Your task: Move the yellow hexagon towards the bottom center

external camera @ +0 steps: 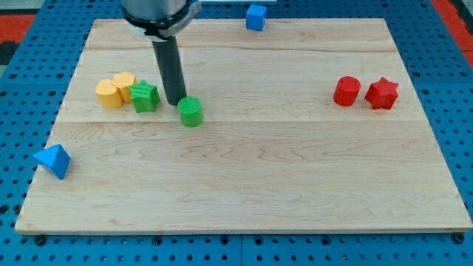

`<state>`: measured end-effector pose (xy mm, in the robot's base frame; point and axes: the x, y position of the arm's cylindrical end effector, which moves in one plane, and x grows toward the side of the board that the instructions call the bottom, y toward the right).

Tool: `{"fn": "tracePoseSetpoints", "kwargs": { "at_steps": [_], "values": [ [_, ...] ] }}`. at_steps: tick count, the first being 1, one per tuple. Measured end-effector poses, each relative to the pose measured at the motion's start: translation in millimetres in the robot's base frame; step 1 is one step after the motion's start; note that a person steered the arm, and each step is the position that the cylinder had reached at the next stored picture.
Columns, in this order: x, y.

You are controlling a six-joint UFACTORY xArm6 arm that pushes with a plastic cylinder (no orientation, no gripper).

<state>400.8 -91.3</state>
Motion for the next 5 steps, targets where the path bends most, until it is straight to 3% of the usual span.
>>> {"fn": "tracePoseSetpoints", "kwargs": {
  "at_steps": [3,5],
  "values": [
    [-66.6,3.4],
    [-54.5,-22.9]
  ]
}}
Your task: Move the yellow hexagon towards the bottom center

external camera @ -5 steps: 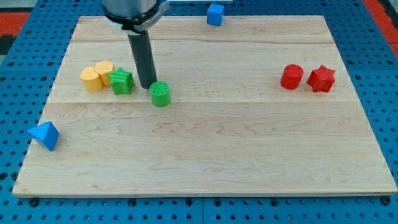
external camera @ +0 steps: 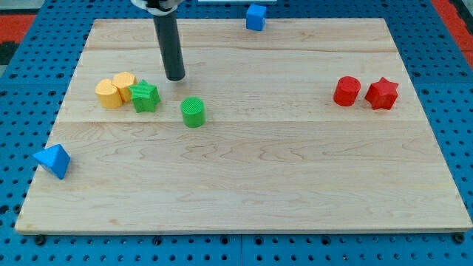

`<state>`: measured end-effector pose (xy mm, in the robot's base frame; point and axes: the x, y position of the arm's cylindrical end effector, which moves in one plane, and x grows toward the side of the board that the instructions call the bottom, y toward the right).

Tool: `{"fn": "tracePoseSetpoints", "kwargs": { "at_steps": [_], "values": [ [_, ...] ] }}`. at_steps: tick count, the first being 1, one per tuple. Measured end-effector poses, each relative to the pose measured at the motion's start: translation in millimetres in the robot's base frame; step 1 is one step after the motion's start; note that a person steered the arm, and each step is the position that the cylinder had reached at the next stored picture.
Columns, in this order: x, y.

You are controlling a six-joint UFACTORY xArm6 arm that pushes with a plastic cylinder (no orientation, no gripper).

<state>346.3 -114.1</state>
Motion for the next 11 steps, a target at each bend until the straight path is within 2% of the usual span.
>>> {"fn": "tracePoseSetpoints", "kwargs": {
  "at_steps": [5,6,7,9,10,11],
  "values": [
    [0.3,-65.5],
    [1.0,-123.8],
    [19.9,-166.0],
    [63.6,-107.4],
    [51.9,-131.1],
    [-1.0,-128.9]
  ]
}}
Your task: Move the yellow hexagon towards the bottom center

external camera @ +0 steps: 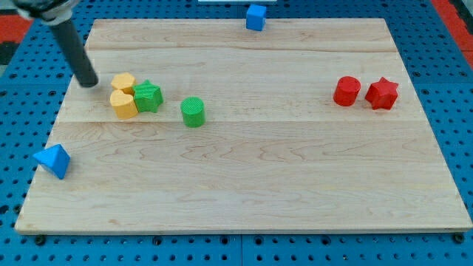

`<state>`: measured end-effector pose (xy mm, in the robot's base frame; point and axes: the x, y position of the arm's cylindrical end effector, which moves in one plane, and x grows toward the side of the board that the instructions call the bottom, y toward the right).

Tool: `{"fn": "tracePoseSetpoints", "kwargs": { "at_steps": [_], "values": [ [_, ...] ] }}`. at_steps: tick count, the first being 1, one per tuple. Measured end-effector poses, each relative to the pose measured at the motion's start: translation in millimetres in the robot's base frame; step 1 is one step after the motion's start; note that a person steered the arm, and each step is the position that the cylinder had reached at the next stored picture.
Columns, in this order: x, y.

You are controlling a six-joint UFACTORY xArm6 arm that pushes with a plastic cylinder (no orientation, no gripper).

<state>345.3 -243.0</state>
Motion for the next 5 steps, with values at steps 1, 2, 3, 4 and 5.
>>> {"fn": "tracePoseSetpoints", "kwargs": {
  "at_steps": [1,2,3,4,5],
  "values": [
    [1.9,40.1],
    [57.7,77.6],
    [102.8,82.0],
    [131.0,82.8],
    [167.1,113.0]
  ]
}}
